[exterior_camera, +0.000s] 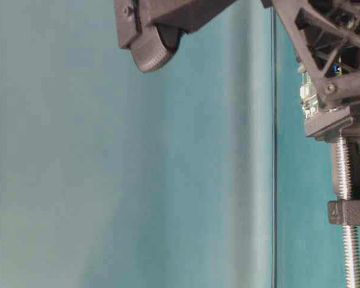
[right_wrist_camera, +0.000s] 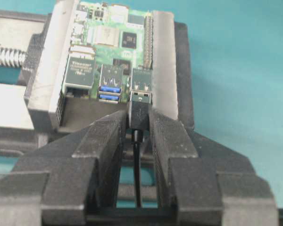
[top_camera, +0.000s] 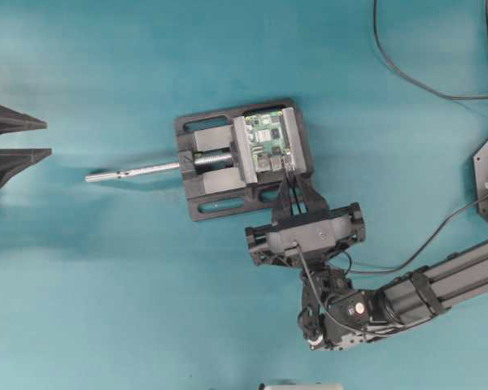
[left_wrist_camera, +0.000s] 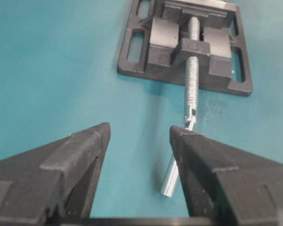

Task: Insert the USB into the fixed PCB.
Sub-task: 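Push the USB plug forward into the PCB's USB port with the right gripper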

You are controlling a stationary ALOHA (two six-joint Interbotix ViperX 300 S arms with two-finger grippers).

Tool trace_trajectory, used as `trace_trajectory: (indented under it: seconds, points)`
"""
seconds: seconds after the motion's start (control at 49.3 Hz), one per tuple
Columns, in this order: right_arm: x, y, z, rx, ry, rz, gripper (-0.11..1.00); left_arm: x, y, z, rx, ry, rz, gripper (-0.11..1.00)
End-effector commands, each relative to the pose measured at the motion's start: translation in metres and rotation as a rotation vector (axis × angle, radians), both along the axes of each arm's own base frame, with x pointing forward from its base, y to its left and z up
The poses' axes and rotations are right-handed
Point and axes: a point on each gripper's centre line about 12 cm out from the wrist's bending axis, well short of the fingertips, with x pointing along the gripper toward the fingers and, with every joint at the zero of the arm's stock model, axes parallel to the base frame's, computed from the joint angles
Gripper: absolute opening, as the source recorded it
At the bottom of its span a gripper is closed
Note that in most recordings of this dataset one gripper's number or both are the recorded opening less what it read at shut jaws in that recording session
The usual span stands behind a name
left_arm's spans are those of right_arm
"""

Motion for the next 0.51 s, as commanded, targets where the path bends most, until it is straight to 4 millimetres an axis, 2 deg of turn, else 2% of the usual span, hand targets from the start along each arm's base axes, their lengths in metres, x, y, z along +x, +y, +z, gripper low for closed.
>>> trace_trajectory:
  seconds: [0.0,0.487]
  points:
    - [0.0035,-0.0097,0.0193,0.006,-0.049,-0.022,0.21,0.0018,0.0009,0.0035,0.001,-0.011,0.004,0.72]
    - [0.0044,-0.0151,0.0184,0.008,-0.046,-0.030,0.21,0.0020,0.0009,0.0043,0.000,-0.014,0.004,0.72]
